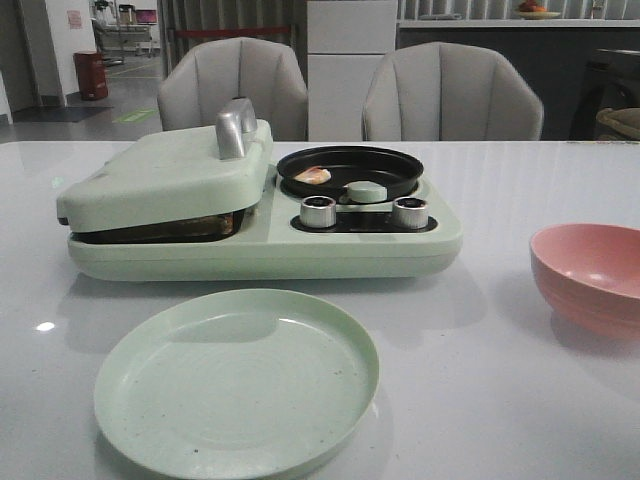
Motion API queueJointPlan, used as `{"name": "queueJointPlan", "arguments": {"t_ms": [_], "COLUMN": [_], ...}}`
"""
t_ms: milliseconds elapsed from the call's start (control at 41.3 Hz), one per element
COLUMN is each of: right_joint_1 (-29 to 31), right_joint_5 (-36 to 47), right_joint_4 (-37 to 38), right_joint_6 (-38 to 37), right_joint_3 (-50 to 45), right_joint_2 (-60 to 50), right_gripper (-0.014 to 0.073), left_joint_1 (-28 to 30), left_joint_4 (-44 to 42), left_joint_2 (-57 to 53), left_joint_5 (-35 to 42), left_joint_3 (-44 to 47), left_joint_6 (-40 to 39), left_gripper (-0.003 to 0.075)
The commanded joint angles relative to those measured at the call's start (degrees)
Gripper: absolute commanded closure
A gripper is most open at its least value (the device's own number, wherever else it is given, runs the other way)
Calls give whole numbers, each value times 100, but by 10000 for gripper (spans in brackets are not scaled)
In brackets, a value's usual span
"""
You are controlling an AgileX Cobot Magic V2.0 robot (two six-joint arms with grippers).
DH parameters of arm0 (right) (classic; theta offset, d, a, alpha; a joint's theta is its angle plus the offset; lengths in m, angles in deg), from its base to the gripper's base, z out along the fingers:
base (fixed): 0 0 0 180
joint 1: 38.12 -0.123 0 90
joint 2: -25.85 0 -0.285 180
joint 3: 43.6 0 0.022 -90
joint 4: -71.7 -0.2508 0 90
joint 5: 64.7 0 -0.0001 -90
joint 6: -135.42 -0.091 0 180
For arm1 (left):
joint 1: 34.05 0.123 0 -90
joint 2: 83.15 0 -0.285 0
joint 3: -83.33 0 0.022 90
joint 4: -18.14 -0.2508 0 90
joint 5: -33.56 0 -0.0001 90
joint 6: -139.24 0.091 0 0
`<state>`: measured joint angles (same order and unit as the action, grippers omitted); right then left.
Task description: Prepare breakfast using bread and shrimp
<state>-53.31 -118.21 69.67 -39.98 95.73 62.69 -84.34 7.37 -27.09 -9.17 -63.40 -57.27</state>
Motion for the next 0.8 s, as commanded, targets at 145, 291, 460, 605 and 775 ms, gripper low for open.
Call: {"name": "queueJointPlan", "arguments": {"t_ms": [145, 291, 460, 605, 775], "right_joint_1": [31, 31, 31, 31, 31], "right_joint_5": [355, 344, 344, 344, 344], "right_joint_4": [-67, -102, -102, -102, -106], "right_joint_6": [-21, -21, -21, -21, -21], "right_joint_3": [153, 153, 153, 153, 153], "right_joint_2": [11, 11, 11, 11, 11], "right_gripper": [580, 580, 580, 580, 580], "left_joint_1": [-50, -50, -50, 25, 1127], "left_joint_4": [-20, -20, -20, -7, 435], "left_joint_2": [-18, -18, -18, -100, -473], "left_joint_5": [382, 382, 382, 397, 433], "left_joint_3": [-166, -166, -166, -143, -17], "left_joint_6": [-53, -53, -53, -53, -53], "left_gripper": [619, 619, 619, 619, 619]}}
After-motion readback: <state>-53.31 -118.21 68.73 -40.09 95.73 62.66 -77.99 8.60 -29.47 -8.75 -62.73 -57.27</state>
